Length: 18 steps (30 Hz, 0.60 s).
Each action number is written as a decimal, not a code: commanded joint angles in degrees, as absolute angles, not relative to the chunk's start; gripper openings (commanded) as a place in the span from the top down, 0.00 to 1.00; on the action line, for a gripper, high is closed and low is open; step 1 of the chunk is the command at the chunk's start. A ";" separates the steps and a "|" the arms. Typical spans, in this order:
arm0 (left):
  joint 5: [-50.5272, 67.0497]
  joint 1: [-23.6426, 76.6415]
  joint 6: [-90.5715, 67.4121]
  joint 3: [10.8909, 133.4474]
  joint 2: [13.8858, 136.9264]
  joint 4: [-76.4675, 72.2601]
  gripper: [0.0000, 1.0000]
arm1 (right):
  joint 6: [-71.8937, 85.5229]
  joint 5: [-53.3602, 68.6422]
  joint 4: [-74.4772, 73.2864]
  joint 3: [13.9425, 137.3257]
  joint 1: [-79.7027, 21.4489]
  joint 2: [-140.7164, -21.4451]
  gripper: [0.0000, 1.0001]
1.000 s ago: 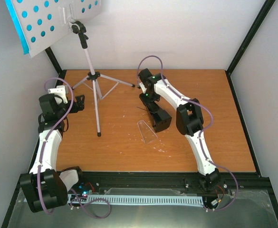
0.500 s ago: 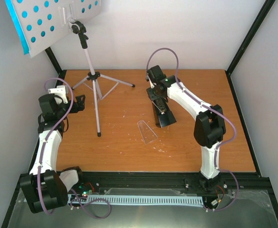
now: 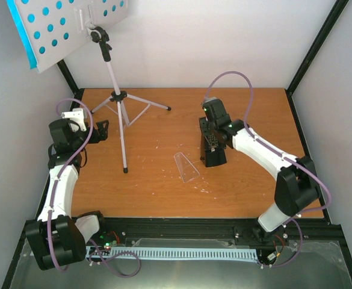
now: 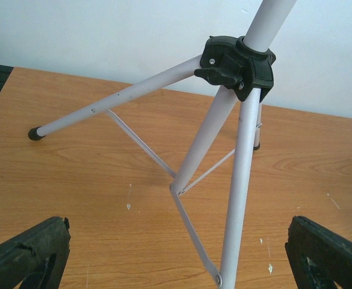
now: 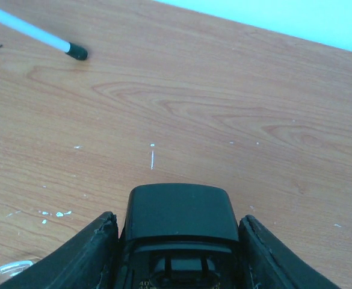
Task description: Pack up the instrument practice props
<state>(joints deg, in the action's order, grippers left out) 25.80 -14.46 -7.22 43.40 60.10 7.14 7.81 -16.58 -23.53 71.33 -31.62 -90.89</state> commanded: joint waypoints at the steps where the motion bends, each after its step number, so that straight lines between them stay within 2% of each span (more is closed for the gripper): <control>1: 27.05 -14.33 -6.69 44.54 59.99 5.17 0.02 | 10.00 -19.05 -10.82 65.62 -32.23 -86.16 0.56; 11: 26.71 -14.33 -6.42 44.48 59.86 5.27 0.02 | 7.66 -28.05 7.92 52.06 -38.34 -77.59 0.55; 18: 27.07 -14.33 -6.59 44.37 59.00 4.91 0.02 | 9.80 -33.79 9.93 49.37 -40.73 -77.19 0.54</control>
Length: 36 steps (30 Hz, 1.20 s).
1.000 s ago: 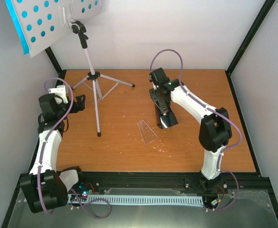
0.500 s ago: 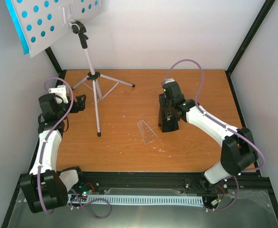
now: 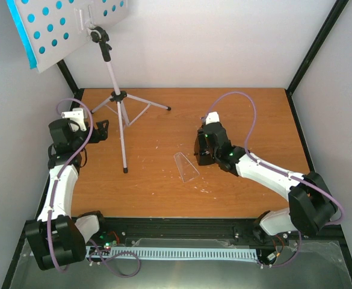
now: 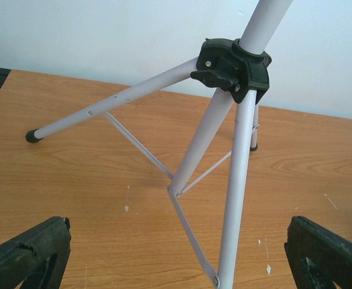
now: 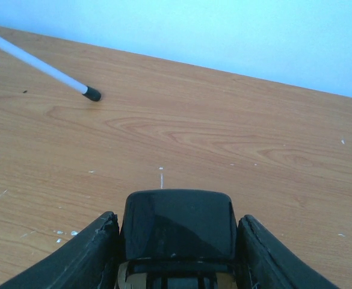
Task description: Pack up the instrument practice props
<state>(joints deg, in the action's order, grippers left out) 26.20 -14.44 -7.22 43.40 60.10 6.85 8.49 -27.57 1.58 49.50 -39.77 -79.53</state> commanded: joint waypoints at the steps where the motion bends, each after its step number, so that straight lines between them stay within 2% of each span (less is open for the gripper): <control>1: 27.16 -14.33 -6.67 44.31 58.99 4.86 0.02 | 10.40 -33.91 9.63 49.17 -40.77 -77.21 0.52; 3: 27.31 -14.33 -6.72 44.34 58.98 4.78 0.02 | 11.87 -33.92 8.46 49.04 -40.78 -77.30 0.47; 9: 27.43 -14.33 -6.53 44.25 58.56 4.70 0.02 | 11.86 -33.82 6.74 48.71 -40.79 -72.91 0.23; 15: 27.83 -14.33 -6.42 44.22 58.46 4.64 0.02 | 8.92 -35.04 3.26 49.13 -39.79 -63.56 0.12; 17: 27.79 -14.33 -6.34 44.13 58.39 4.54 0.02 | 11.48 -30.87 -0.93 48.92 -35.86 -61.23 0.11; 21: 27.92 -14.33 -6.18 44.23 58.45 4.63 0.02 | 19.89 -15.71 -7.48 44.93 -22.91 -58.74 0.14; 25: 27.99 -14.33 -6.15 44.04 58.66 4.50 0.02 | 25.37 0.77 -4.50 36.38 -11.43 -59.30 0.22; 28: 28.35 -14.33 -6.22 44.04 59.10 4.50 0.02 | 26.37 7.57 -1.56 34.30 -9.94 -65.03 0.32; 31: 28.68 -14.33 -6.37 44.04 59.24 4.54 0.02 | 26.63 8.46 2.21 32.74 -9.93 -70.72 0.45; 36: 28.87 -14.33 -6.53 43.87 59.20 4.34 0.02 | 26.06 10.99 7.10 31.66 -10.01 -77.64 0.53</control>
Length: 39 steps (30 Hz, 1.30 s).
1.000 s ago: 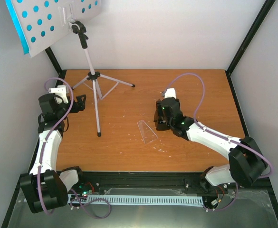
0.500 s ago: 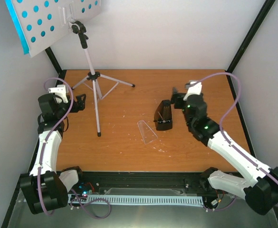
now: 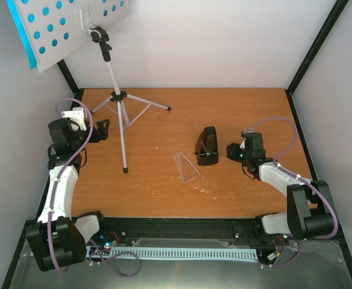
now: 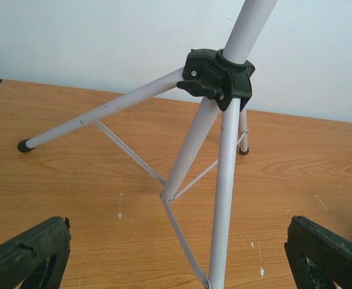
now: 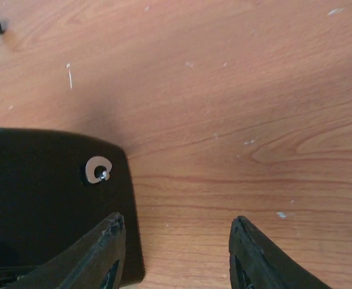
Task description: Pack up the instrument practice props
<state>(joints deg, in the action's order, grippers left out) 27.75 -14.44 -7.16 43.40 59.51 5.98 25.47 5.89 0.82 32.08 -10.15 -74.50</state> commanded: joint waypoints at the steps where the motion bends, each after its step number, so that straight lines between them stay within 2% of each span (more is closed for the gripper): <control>1: 28.95 -14.33 -6.55 43.90 59.17 4.39 0.02 | 25.81 11.27 7.84 31.58 -10.01 -78.78 0.54; 6: 29.28 -14.36 -6.50 43.88 58.98 4.24 0.02 | 24.28 13.93 10.04 33.68 -10.10 -84.49 0.60; 21: 29.07 -14.33 -6.42 43.92 58.90 4.39 0.02 | 22.41 23.24 17.27 33.08 -18.51 -87.11 0.61; 31: 28.70 -14.33 -6.33 43.64 58.72 4.37 0.02 | 24.55 19.92 20.95 33.26 -25.92 -87.17 0.61; 33: 28.67 -14.33 -6.28 43.63 58.73 4.39 0.02 | 24.18 17.81 20.02 32.55 -25.93 -83.88 0.57; 39: 28.59 -14.33 -6.37 43.67 58.71 4.35 0.02 | 21.23 11.43 14.51 30.35 -25.42 -72.38 0.19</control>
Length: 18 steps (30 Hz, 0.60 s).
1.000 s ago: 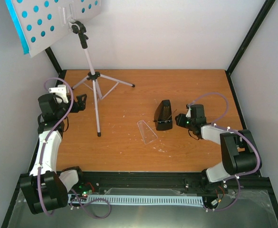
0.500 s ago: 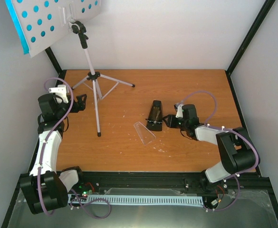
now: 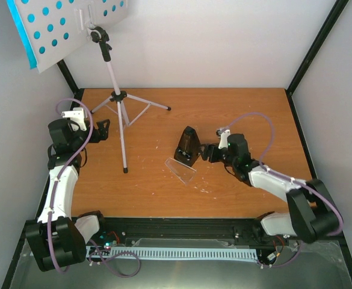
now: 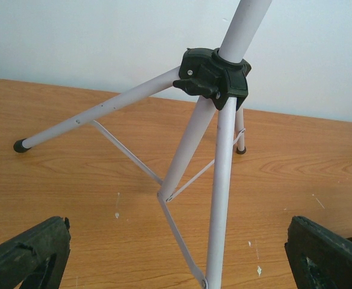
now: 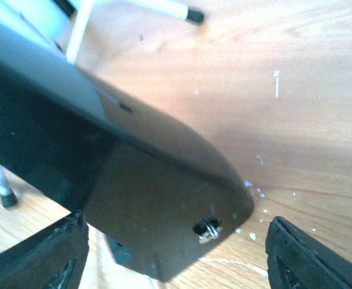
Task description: Pack up the instrument practice props
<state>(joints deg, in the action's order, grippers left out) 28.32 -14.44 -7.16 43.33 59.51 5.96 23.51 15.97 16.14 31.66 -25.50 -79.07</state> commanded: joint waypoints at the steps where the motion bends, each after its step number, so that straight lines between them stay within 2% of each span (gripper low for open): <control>1: 28.62 -14.33 -6.39 43.66 58.68 4.32 0.02 | 20.25 11.75 14.01 30.11 -25.28 -70.44 0.14; 5: 28.75 -14.34 -6.42 43.63 58.66 4.27 0.02 | 13.90 16.53 14.00 30.29 -25.12 -62.79 0.00; 11: 28.57 -14.33 -6.45 43.67 58.73 4.31 0.01 | 6.75 30.30 20.81 32.26 -25.20 -59.96 0.00; 18: 28.76 -14.35 -6.59 43.51 58.79 4.30 0.01 | -1.01 33.55 22.63 38.58 -26.34 -68.05 0.00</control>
